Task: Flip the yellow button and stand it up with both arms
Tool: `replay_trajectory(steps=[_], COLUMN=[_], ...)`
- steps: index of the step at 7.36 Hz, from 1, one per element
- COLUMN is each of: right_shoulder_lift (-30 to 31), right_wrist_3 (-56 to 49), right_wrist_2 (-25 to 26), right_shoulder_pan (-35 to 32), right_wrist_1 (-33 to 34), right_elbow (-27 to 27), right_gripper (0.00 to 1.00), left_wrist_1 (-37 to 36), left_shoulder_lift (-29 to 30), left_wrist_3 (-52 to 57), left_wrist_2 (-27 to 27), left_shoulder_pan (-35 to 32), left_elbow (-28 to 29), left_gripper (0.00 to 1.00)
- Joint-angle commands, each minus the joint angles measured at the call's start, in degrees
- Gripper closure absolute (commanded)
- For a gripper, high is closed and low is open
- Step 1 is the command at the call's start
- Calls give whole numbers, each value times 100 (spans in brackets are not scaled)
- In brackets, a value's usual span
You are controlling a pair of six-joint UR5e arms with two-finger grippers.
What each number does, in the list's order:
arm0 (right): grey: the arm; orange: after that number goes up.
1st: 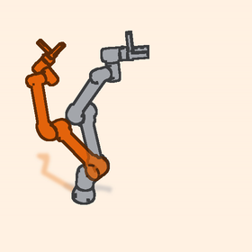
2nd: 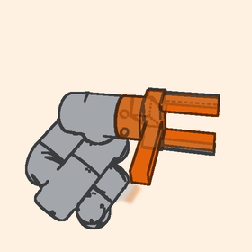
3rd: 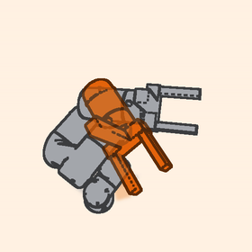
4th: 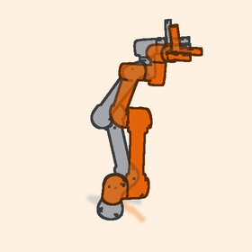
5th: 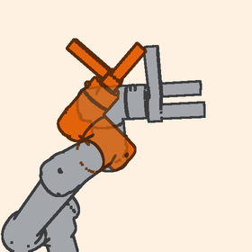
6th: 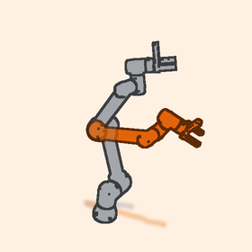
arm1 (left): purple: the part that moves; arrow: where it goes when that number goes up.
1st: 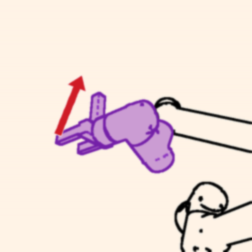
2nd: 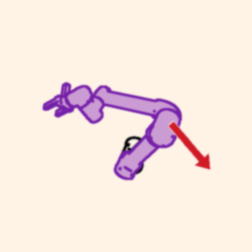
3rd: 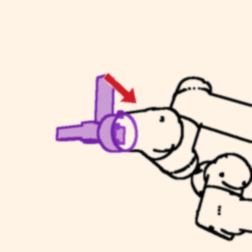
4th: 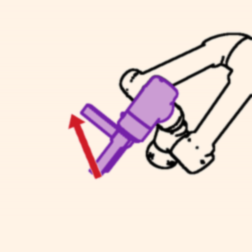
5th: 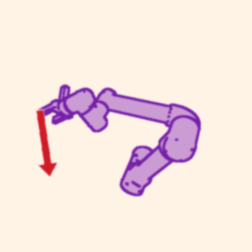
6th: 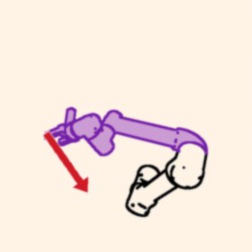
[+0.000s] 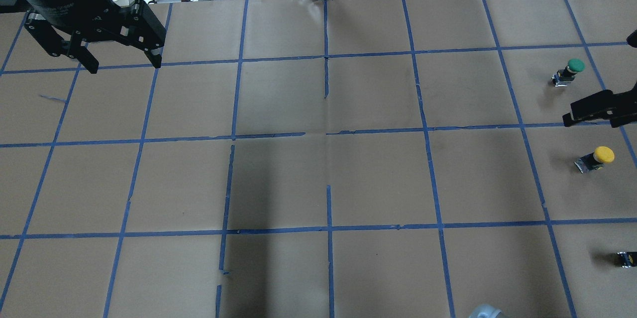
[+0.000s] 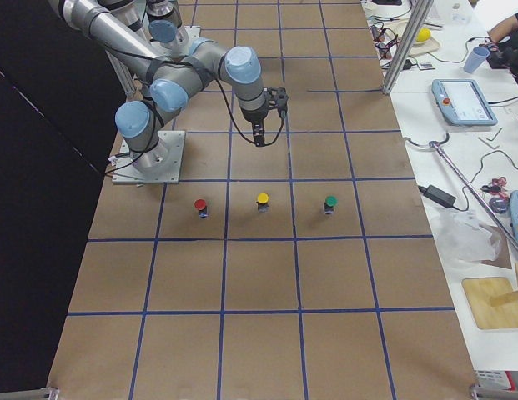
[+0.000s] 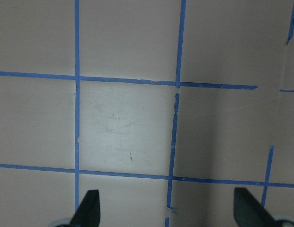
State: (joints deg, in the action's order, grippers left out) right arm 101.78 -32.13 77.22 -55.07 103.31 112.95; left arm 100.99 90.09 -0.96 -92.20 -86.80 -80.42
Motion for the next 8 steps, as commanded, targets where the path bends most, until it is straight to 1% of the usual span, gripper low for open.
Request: replay_trajectory(steps=[1, 2, 3, 4, 5, 6, 8], right_shoulder_lift=[0, 0, 17, 26, 18, 26, -87], right_wrist_3=[1066, 1573, 2501, 3215, 3848, 4455, 4960], right_wrist_2=[387, 442, 478, 513, 522, 531, 775], right_shoulder_pan=[-546, -862, -1239, -1757, -2188, -2523, -3156], right_wrist_1=[-344, -520, -618, -880, -1309, -1426, -1349], right_elbow=[-377, -448, -518, -798, -1070, -1116, -1125], right_gripper=[0, 0, 0, 0, 0, 0, 0], left_wrist_1=[0, 0, 9, 0, 0, 9, 0], left_shoulder_lift=[0, -35, -18, -17, -17, -17, -17], left_wrist_3=[34, 34, 34, 34, 34, 34, 43], left_wrist_2=[0, -9, 0, 0, 0, 0, -9], left_shoulder_pan=[-3, -3, -3, 5, -3, -3, -3], left_elbow=[-17, -52, -18, -17, -17, -17, -17], left_gripper=[0, 0, 0, 0, 0, 0, 0])
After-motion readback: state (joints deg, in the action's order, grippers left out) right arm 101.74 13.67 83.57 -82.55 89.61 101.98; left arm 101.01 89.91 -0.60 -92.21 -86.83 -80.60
